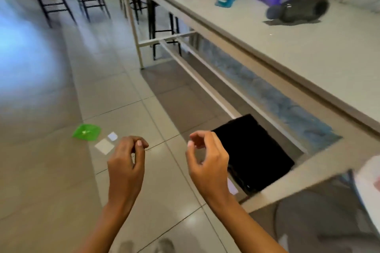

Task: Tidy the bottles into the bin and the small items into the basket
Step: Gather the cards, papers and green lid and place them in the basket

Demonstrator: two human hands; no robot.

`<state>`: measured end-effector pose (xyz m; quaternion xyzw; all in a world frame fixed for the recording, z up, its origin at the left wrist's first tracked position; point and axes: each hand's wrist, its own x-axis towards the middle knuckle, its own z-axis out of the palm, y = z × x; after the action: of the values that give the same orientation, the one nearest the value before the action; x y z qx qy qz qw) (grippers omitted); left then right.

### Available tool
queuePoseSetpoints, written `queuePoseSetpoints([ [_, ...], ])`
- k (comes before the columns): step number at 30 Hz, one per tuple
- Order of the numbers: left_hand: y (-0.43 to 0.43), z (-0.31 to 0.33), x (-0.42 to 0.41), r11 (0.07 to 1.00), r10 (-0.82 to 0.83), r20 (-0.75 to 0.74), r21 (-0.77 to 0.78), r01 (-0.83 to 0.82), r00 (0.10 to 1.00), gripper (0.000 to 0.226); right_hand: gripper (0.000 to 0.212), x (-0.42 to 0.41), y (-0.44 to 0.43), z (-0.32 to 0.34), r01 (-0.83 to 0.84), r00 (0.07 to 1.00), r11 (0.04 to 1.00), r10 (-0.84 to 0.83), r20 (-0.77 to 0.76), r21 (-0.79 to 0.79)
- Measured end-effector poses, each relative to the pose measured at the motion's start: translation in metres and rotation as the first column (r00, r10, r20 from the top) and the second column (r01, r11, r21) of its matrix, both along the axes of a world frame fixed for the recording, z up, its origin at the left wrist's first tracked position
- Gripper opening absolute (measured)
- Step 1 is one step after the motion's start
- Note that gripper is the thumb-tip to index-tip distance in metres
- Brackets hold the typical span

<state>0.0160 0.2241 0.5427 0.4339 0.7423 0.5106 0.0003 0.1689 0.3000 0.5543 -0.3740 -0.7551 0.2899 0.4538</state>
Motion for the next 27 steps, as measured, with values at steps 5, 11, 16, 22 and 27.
queuePoseSetpoints([
  [5, -0.016, -0.009, -0.084, 0.994, 0.104, 0.029, -0.026, -0.103, 0.994, 0.024, 0.012, -0.094, 0.000, -0.007, -0.108, 0.992, 0.993, 0.112, 0.059, -0.054],
  [11, -0.004, -0.035, -0.150, 0.974, 0.195, 0.100, -0.134, -0.181, 0.976, 0.020, 0.023, -0.185, 0.028, -0.030, -0.257, 0.931, 0.959, 0.280, 0.235, -0.122],
  [16, 0.019, -0.061, -0.219, 0.957, 0.237, 0.101, -0.197, -0.214, 0.966, 0.017, 0.027, -0.275, 0.067, -0.062, -0.340, 0.876, 0.927, 0.374, 0.305, -0.160],
  [22, 0.059, -0.073, -0.330, 0.896, 0.325, 0.087, -0.348, -0.277, 0.942, 0.015, 0.030, -0.392, 0.131, -0.083, -0.427, 0.817, 0.882, 0.470, 0.334, -0.198],
  [27, 0.087, -0.072, -0.408, 0.844, 0.324, -0.041, -0.438, -0.309, 0.945, 0.011, 0.027, -0.477, 0.178, -0.099, -0.453, 0.787, 0.859, 0.511, 0.346, -0.240],
])
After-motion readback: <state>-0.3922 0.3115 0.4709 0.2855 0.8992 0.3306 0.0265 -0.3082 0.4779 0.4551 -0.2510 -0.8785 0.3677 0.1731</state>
